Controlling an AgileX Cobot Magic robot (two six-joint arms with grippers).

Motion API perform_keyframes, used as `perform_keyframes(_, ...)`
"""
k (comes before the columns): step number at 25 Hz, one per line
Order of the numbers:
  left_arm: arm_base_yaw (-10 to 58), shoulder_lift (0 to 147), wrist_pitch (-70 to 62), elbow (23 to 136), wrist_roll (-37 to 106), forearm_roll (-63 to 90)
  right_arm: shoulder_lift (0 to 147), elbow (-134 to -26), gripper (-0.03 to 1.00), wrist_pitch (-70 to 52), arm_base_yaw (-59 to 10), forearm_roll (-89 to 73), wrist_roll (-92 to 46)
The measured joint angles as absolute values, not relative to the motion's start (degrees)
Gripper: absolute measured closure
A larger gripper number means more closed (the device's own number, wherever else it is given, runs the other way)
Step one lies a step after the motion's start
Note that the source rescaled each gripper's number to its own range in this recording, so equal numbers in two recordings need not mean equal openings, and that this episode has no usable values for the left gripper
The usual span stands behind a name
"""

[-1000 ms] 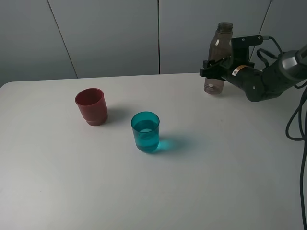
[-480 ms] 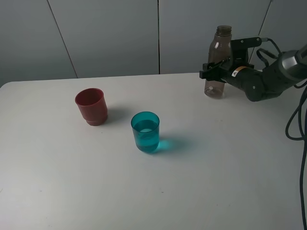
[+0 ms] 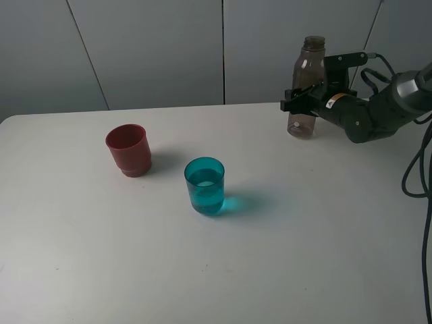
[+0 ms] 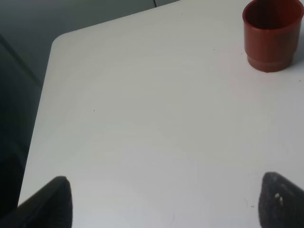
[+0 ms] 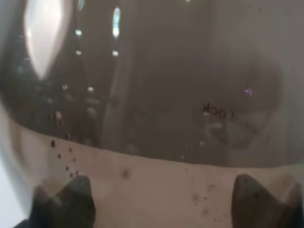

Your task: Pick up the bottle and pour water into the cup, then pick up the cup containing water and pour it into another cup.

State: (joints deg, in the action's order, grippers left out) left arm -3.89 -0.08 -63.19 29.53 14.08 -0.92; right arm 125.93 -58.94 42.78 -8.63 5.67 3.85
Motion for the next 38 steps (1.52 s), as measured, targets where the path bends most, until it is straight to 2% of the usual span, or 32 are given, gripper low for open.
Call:
perform_keyframes(8, -3.9, -0.1, -63.2, 29.5, 14.1, -0.9, 125.9, -58.8, 0.92, 42.7, -8.6, 6.2, 3.8)
perform_keyframes(10, -3.9, -0.1, -63.2, 29.5, 14.1, -0.9, 125.9, -58.0, 0.86, 43.3, -8.6, 6.2, 3.8)
perform_keyframes(12, -3.9, -0.1, -63.2, 29.5, 14.1, -0.9, 125.9, -57.1, 0.61, 44.0, -8.6, 6.2, 3.9)
perform_keyframes(15, -3.9, -0.1, -63.2, 29.5, 14.1, -0.9, 125.9, -56.0, 0.12, 44.3, -8.6, 6.3, 3.9)
perform_keyframes(17, -3.9, -0.1, -63.2, 29.5, 14.1, -0.9, 125.9, -55.6, 0.0, 44.3, -8.6, 6.3, 3.9)
perform_keyframes(26, -3.9, -0.1, -63.2, 29.5, 14.1, -0.9, 122.3, -52.1, -0.03, 43.0, -8.6, 6.3, 3.9)
perform_keyframes(38, -3.9, -0.1, -63.2, 29.5, 14.1, -0.9, 107.3, -33.4, -0.03, 42.9, -8.6, 8.5, 3.5)
